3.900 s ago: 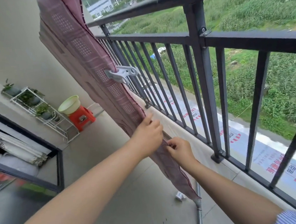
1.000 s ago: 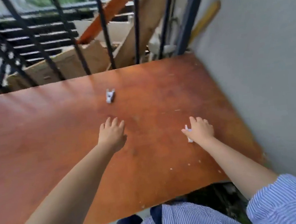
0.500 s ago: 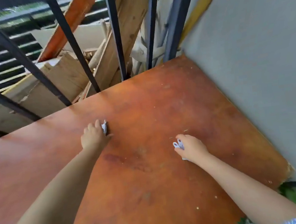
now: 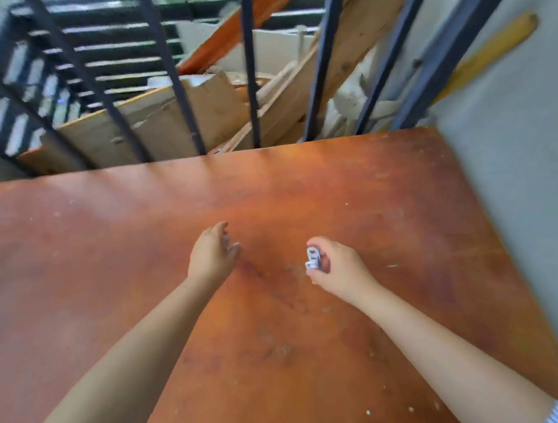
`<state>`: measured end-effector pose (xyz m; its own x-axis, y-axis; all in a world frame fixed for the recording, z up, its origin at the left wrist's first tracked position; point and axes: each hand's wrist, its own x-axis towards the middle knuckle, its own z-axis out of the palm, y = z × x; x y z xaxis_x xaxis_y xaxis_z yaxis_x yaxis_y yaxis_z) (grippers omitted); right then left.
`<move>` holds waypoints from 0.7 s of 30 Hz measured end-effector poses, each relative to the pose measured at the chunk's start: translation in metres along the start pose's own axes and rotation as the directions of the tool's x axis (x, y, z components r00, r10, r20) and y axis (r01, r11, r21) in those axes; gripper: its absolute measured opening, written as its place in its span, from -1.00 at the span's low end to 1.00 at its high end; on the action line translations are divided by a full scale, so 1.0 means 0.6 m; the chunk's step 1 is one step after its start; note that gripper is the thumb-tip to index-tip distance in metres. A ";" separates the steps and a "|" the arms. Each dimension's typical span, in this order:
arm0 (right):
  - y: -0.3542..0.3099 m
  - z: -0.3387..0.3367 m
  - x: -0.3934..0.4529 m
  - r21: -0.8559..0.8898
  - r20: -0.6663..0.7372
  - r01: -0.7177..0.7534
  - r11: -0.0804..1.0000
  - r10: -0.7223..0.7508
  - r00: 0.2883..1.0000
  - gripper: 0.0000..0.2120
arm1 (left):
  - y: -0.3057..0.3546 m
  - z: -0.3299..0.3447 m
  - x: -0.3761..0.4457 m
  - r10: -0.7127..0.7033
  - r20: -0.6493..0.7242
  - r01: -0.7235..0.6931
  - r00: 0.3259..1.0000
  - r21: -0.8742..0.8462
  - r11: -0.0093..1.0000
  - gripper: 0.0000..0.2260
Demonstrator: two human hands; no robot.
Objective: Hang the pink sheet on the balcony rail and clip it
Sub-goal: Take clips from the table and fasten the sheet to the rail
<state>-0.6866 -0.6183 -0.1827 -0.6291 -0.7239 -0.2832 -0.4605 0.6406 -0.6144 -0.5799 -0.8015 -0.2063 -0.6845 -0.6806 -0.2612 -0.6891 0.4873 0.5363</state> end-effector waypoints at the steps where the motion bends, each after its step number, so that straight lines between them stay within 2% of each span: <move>1: -0.018 0.005 0.000 -0.002 0.023 0.066 0.998 -0.066 0.998 -0.61 | -0.010 -0.015 -0.039 -0.049 -0.031 0.049 0.998 -0.011 0.999 -0.55; 3: -0.057 0.022 -0.001 0.001 0.090 0.211 0.977 -0.211 0.973 -0.67 | -0.031 -0.043 -0.119 -0.137 -0.092 0.135 0.986 -0.021 0.991 -0.58; 5: -0.104 0.053 -0.021 -0.002 0.192 0.366 0.931 -0.359 0.914 -0.73 | -0.059 -0.062 -0.217 -0.267 -0.151 0.260 0.952 -0.063 0.964 -0.61; 7: -0.152 0.092 -0.052 -0.010 0.285 0.490 0.872 -0.467 0.837 -0.75 | -0.085 -0.073 -0.318 -0.385 -0.203 0.365 0.900 -0.127 0.922 -0.63; 10: -0.235 0.176 -0.144 0.013 0.467 0.664 0.748 -0.591 0.657 -0.77 | -0.128 -0.081 -0.499 -0.555 -0.260 0.510 0.790 -0.222 0.831 -0.59; 13: -0.308 0.259 -0.270 0.088 0.653 0.821 0.564 -0.655 0.380 -0.85 | -0.175 -0.070 -0.675 -0.729 -0.296 0.657 0.617 -0.317 0.684 -0.67; 14: -0.338 0.301 -0.346 0.144 0.718 0.867 0.477 -0.653 0.241 -0.92 | -0.190 -0.058 -0.771 -0.794 -0.317 0.699 0.518 -0.377 0.607 -0.68; 15: -0.354 0.323 -0.389 0.168 0.739 0.883 0.439 -0.648 0.182 -0.93 | -0.199 -0.048 -0.824 -0.823 -0.332 0.708 0.462 -0.422 0.567 -0.66; 16: -0.365 0.335 -0.413 0.179 0.740 0.888 0.424 -0.653 0.163 -0.91 | -0.203 -0.043 -0.854 -0.834 -0.340 0.702 0.435 -0.452 0.551 -0.64; 17: -0.377 0.358 -0.460 0.207 0.742 0.901 0.381 -0.661 0.109 -0.87 | -0.205 -0.032 -0.911 -0.867 -0.337 0.716 0.367 -0.493 0.495 -0.62; 21: -0.408 0.471 -0.760 0.390 0.762 0.906 0.167 -0.611 -0.215 -0.82 | -0.202 0.056 -1.233 -0.935 -0.353 0.707 0.036 -0.652 0.274 -0.64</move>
<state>-0.1104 -0.5173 -0.1113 0.8939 -0.4307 -0.1244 -0.4025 -0.6488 -0.6458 0.0021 -0.3383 -0.1050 0.7033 -0.6735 -0.2275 -0.5179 -0.7047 0.4849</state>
